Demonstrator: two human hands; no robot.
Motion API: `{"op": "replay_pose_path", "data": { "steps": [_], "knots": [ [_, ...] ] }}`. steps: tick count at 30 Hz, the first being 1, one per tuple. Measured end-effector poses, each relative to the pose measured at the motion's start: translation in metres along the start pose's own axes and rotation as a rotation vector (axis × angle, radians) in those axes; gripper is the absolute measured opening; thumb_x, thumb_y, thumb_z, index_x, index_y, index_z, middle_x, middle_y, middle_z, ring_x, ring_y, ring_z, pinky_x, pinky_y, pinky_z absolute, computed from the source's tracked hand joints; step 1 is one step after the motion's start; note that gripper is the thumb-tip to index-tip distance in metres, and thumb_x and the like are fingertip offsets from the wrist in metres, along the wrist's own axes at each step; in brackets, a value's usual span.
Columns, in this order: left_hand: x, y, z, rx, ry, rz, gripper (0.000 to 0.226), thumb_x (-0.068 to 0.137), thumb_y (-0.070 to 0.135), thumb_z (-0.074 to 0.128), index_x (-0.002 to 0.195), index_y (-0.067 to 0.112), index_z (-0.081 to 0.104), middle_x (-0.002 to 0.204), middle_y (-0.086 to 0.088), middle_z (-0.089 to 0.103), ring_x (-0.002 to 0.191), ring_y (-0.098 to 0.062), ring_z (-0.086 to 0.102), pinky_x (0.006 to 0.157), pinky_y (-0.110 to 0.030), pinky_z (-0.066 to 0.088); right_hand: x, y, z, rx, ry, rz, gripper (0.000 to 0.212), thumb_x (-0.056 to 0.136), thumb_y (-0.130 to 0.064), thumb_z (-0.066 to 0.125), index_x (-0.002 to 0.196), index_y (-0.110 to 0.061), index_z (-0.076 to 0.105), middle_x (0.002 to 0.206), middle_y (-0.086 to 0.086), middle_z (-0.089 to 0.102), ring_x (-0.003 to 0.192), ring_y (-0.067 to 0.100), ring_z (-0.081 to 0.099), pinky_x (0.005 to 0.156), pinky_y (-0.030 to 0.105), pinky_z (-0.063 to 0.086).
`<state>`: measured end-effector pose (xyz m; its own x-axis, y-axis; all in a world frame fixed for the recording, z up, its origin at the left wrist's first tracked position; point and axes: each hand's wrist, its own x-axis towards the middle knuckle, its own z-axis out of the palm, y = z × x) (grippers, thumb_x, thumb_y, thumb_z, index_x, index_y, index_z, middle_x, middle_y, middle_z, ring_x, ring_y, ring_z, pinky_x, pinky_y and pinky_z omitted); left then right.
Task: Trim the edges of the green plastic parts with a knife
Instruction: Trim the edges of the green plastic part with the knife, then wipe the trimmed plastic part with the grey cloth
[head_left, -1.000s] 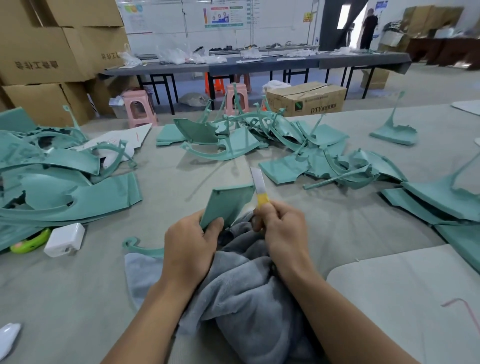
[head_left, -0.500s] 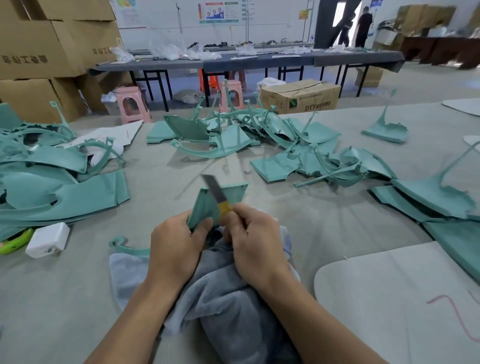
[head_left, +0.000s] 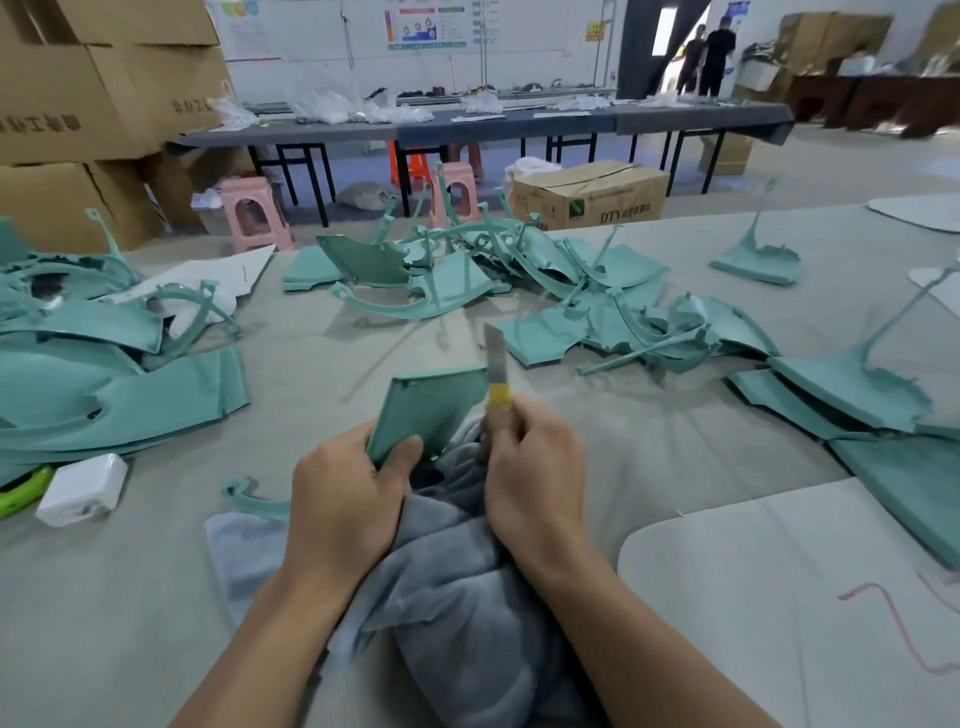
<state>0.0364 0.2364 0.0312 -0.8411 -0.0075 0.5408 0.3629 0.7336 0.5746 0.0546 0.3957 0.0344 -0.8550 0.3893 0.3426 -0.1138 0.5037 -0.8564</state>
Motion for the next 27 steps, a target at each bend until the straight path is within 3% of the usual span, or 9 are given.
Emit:
{"op": "replay_pose_path", "data": {
  "steps": [3, 8, 11, 15, 17, 19, 22, 25, 27],
  "knots": [
    [0.002, -0.003, 0.003, -0.015, -0.037, -0.030, 0.048, 0.088, 0.028, 0.075, 0.053, 0.035, 0.043, 0.047, 0.017, 0.051, 0.053, 0.003, 0.053, 0.045, -0.013, 0.030, -0.019, -0.009, 0.007, 0.040, -0.169, -0.218, 0.031, 0.100, -0.040, 0.044, 0.075, -0.025, 0.053, 0.070, -0.009, 0.061, 0.069, 0.011, 0.057, 0.065, 0.031, 0.044],
    [-0.002, 0.002, -0.002, -0.031, 0.046, -0.010, 0.039, 0.082, 0.040, 0.063, 0.052, 0.031, 0.038, 0.048, 0.014, 0.051, 0.055, -0.002, 0.053, 0.046, -0.019, 0.027, 0.022, 0.015, -0.006, -0.132, 0.024, 0.316, 0.035, 0.098, -0.025, 0.049, 0.071, -0.008, 0.066, 0.071, 0.008, 0.067, 0.078, 0.034, 0.060, 0.069, 0.039, 0.043],
    [-0.002, -0.001, -0.002, -0.024, 0.080, 0.053, 0.025, 0.083, 0.036, 0.068, 0.062, 0.033, 0.055, 0.065, 0.021, 0.063, 0.055, -0.015, 0.046, 0.049, -0.013, 0.033, 0.030, 0.024, -0.024, -0.116, 0.070, 0.388, 0.035, 0.096, -0.029, 0.052, 0.076, -0.007, 0.070, 0.067, 0.006, 0.067, 0.076, 0.033, 0.061, 0.070, 0.040, 0.048],
    [-0.001, -0.003, 0.004, -0.013, 0.103, 0.269, 0.020, 0.077, 0.009, 0.085, 0.095, 0.017, 0.081, 0.098, 0.010, 0.075, 0.103, -0.012, 0.068, 0.093, -0.023, 0.047, 0.036, 0.034, -0.040, -0.277, 0.210, 0.272, 0.043, 0.093, -0.049, 0.055, 0.124, -0.022, 0.068, 0.120, 0.004, 0.070, 0.115, 0.027, 0.060, 0.100, 0.045, 0.048],
    [0.002, -0.004, 0.004, -0.078, 0.002, 0.355, 0.026, 0.078, 0.006, 0.084, 0.100, 0.019, 0.080, 0.114, 0.011, 0.069, 0.121, -0.006, 0.057, 0.111, -0.043, 0.039, 0.037, 0.030, -0.042, -0.004, 0.130, 0.195, 0.045, 0.090, -0.055, 0.054, 0.105, -0.017, 0.074, 0.105, 0.005, 0.073, 0.100, 0.019, 0.065, 0.085, 0.044, 0.050],
    [0.005, -0.007, -0.002, -0.158, -0.093, 0.431, 0.025, 0.079, 0.016, 0.078, 0.103, 0.023, 0.079, 0.126, 0.007, 0.066, 0.136, -0.012, 0.046, 0.119, -0.048, 0.028, 0.033, 0.022, -0.036, 0.340, -0.156, 0.366, 0.048, 0.081, -0.059, 0.057, 0.089, -0.017, 0.079, 0.090, 0.011, 0.075, 0.075, 0.018, 0.064, 0.067, 0.040, 0.051],
    [0.004, -0.005, -0.009, -0.149, -0.072, 0.469, 0.031, 0.086, 0.041, 0.065, 0.111, 0.028, 0.076, 0.142, 0.000, 0.057, 0.149, -0.022, 0.033, 0.121, -0.050, 0.027, 0.029, 0.016, -0.033, 0.611, -0.479, 0.580, 0.023, 0.086, -0.030, 0.070, 0.104, -0.020, 0.081, 0.090, 0.010, 0.071, 0.064, 0.018, 0.057, 0.054, 0.028, 0.049],
    [-0.001, 0.004, -0.007, -0.112, 0.106, 0.144, 0.069, 0.089, 0.064, 0.056, 0.149, 0.032, 0.047, 0.163, 0.007, 0.032, 0.153, -0.016, 0.022, 0.120, -0.044, 0.030, 0.030, 0.014, -0.031, 0.937, -0.452, 0.643, 0.023, 0.099, -0.004, 0.057, 0.109, -0.008, 0.076, 0.090, 0.010, 0.075, 0.061, 0.015, 0.063, 0.048, 0.024, 0.048],
    [-0.003, 0.015, -0.005, -0.468, 0.013, -0.117, 0.081, 0.083, 0.059, 0.065, 0.154, 0.045, 0.029, 0.159, 0.028, 0.030, 0.146, -0.001, 0.031, 0.117, -0.030, 0.035, 0.026, 0.009, -0.025, 1.055, -0.324, 0.670, 0.029, 0.102, -0.003, 0.052, 0.089, -0.009, 0.078, 0.079, 0.009, 0.075, 0.056, 0.015, 0.067, 0.049, 0.024, 0.053]
  ]
}}
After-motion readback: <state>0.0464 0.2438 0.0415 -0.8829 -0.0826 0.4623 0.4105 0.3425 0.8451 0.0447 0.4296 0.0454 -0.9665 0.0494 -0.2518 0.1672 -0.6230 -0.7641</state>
